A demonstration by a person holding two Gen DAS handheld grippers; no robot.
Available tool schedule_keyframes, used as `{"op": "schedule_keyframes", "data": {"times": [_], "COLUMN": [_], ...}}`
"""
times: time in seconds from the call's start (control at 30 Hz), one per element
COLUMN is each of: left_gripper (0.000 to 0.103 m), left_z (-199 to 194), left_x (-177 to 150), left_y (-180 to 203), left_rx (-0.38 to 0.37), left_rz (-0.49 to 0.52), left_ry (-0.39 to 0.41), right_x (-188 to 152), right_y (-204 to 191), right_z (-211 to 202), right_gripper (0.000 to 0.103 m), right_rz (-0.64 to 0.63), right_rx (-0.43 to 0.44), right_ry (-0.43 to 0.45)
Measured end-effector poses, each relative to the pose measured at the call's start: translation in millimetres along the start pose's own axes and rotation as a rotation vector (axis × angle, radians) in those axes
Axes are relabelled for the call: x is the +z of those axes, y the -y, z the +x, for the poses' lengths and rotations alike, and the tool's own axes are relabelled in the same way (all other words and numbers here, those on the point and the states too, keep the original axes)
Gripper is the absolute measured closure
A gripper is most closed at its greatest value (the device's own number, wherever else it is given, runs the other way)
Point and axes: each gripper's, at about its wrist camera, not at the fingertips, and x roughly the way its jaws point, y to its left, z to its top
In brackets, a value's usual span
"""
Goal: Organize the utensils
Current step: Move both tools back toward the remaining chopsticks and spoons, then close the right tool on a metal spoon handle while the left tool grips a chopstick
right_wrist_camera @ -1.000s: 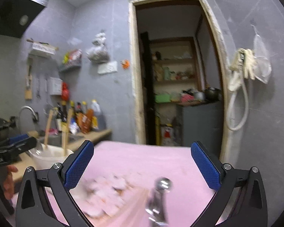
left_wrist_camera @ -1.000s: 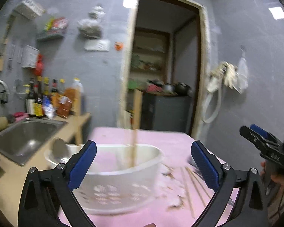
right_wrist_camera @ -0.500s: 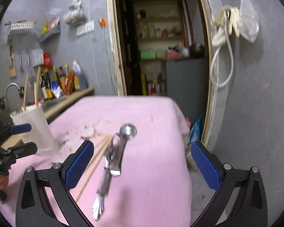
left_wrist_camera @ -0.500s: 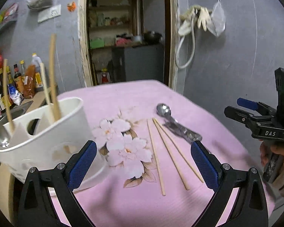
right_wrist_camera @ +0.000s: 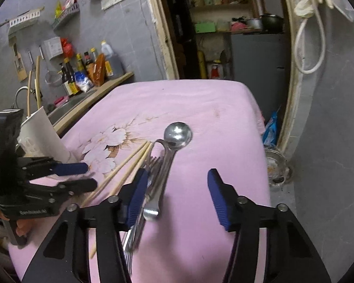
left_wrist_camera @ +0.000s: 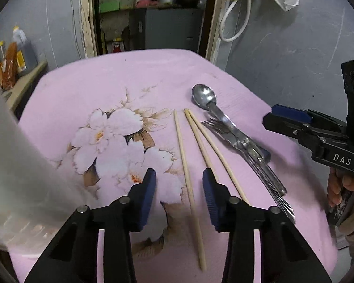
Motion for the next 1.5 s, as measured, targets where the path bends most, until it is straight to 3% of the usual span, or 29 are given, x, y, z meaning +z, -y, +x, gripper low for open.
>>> {"op": "schedule_keyframes", "data": {"times": [0.3,0.6,0.73,0.97,1.0,1.13,1.23,1.4,1.5], "left_gripper": [0.077,0.085,0.085,0.085,0.085,0.086,0.099,0.101,0.101], "left_z": [13,15,16,21,22,24,24,12,-4], "left_x": [4,6,6,11,12,14,12,5,-3], "left_y": [-12,-18,-17,-14,-14,-10,-7,-12,-10], "left_rx": [-0.028,-0.017,-0.018,-0.019,-0.02,-0.001,0.029,-0.028,-0.061], "left_rz": [-0.05,-0.062,-0.06,-0.054,-0.051,-0.022,-0.011,-0.069,-0.063], "left_ry": [-0.037,-0.044,-0.047,-0.06,-0.063,-0.074,-0.072,-0.052,0.0], "right_x": [25,30,31,31,29,25,21,12,5], "right_y": [-10,-16,-8,1,1,6,9,10,6], "right_z": [43,78,78,69,65,56,50,31,14], "right_gripper": [0.058,0.063,0.076,0.084,0.095,0.094,0.095,0.096,0.097], "right_rz": [0.004,-0.026,0.008,0.054,0.055,0.075,0.097,0.118,0.12], "right_rx": [0.076,0.051,0.047,0.082,0.088,0.098,0.109,0.115,0.108], "right_ry": [-0.082,-0.187,-0.184,-0.172,-0.167,-0.157,-0.153,-0.098,-0.043]}}
